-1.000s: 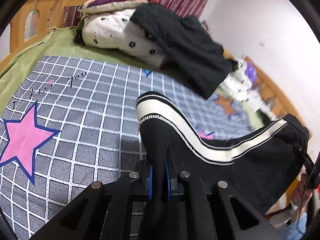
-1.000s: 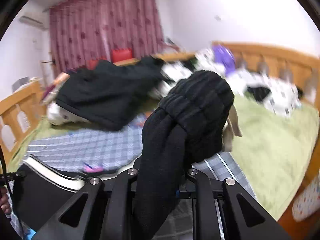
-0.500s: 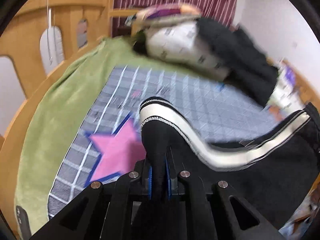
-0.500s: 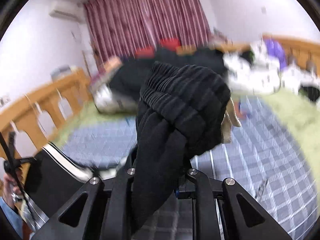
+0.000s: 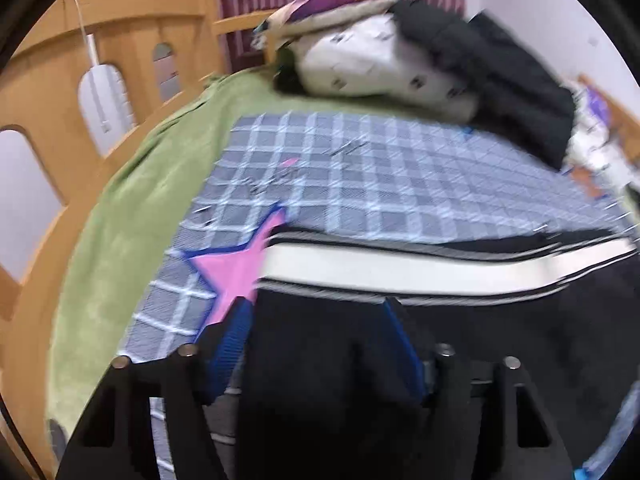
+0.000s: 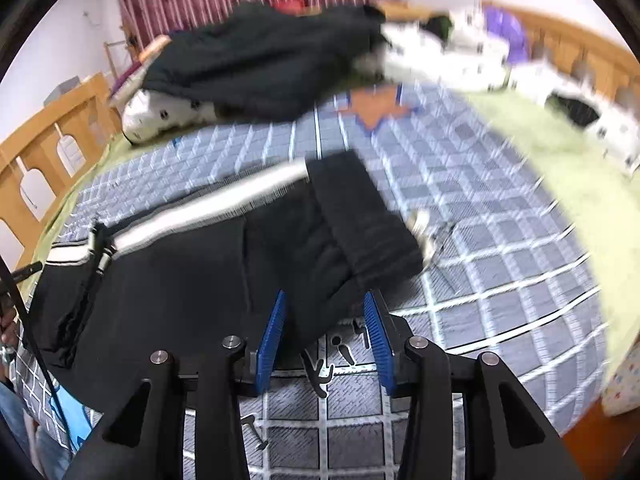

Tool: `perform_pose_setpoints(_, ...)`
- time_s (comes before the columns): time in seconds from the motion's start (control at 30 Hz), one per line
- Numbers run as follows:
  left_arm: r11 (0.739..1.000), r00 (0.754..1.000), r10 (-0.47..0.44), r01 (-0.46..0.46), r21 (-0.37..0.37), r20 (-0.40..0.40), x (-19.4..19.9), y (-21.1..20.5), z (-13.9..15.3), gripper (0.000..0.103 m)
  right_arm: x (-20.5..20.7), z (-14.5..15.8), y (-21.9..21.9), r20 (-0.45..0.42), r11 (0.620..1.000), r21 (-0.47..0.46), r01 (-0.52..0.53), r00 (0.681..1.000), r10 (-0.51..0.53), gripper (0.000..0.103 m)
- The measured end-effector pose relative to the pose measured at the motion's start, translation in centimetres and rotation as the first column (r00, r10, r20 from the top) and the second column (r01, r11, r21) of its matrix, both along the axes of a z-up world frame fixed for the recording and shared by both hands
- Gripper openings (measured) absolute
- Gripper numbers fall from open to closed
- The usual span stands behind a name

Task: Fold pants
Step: 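Release the pants and press the folded stack flat with both grippers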

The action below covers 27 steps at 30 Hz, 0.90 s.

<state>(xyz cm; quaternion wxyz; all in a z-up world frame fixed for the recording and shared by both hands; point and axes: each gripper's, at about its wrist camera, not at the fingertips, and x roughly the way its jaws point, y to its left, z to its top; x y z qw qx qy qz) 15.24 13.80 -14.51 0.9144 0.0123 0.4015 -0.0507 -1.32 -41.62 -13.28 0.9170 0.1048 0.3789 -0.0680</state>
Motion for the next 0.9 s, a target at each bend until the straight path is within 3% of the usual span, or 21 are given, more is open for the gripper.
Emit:
perform_pose_setpoints(0.1, 0.996, 0.999, -0.026, 0.021, -0.091, -0.047, -0.2, -1.0, -1.3, 0.066, -0.7, 1.3, 1.4, 0.054, 0.999, 0.02, -0.049, 0.997, 0.048, 0.044)
perform_pose_setpoints(0.23, 0.975, 0.978, -0.083, 0.04, -0.22, -0.189, -1.4, -2.6, -5.8, 0.066, 0.9, 0.3, 6.0, 0.06, 0.988, 0.033, -0.154, 0.987, 0.152, 0.044)
perform_pose_setpoints(0.3, 0.986, 0.987, -0.094, 0.075, -0.147, -0.126, -3.9, -4.4, -5.9, 0.069, 1.7, -1.5, 8.2, 0.041, 0.978, 0.063, -0.2, 0.979, 0.198, 0.044)
perform_pose_setpoints(0.43, 0.957, 0.969, -0.223, 0.196, -0.215, -0.108, -7.5, -7.4, -5.1, 0.076, 3.7, -5.8, 11.0, -0.091, 0.975, 0.084, -0.205, 0.973, 0.212, 0.045)
perform_pose_setpoints(0.57, 0.937, 0.949, -0.303, 0.281, -0.206, -0.086, -9.9, -9.8, -5.0, 0.076, 3.3, -5.6, 12.6, -0.102, 0.982, 0.037, -0.185, 0.977, 0.188, 0.045)
perform_pose_setpoints(0.67, 0.935, 0.956, -0.284, 0.261, -0.239, -0.067, -10.5, -8.8, -4.5, 0.076, 2.6, -4.3, 13.2, -0.084, 0.98, 0.038, -0.195, 0.977, 0.198, 0.046)
perform_pose_setpoints(0.77, 0.932, 0.97, -0.237, 0.212, -0.294, -0.05, -11.3, -7.2, -3.8, 0.076, 2.1, -3.7, 13.8, -0.064, 0.986, -0.051, -0.161, 0.985, 0.157, 0.059)
perform_pose_setpoints(0.83, 0.952, 0.985, -0.17, 0.161, -0.259, -0.016, -12.1, -6.3, -3.6, 0.076, 2.5, -4.5, 14.1, -0.083, 0.983, -0.099, -0.154, 0.986, 0.146, 0.065)
perform_pose_setpoints(0.9, 0.973, 0.994, -0.107, 0.108, -0.202, 0.019, -12.6, -5.3, -3.6, 0.073, 3.3, -5.8, 14.1, -0.132, 0.982, -0.122, -0.145, 0.983, 0.129, 0.061)
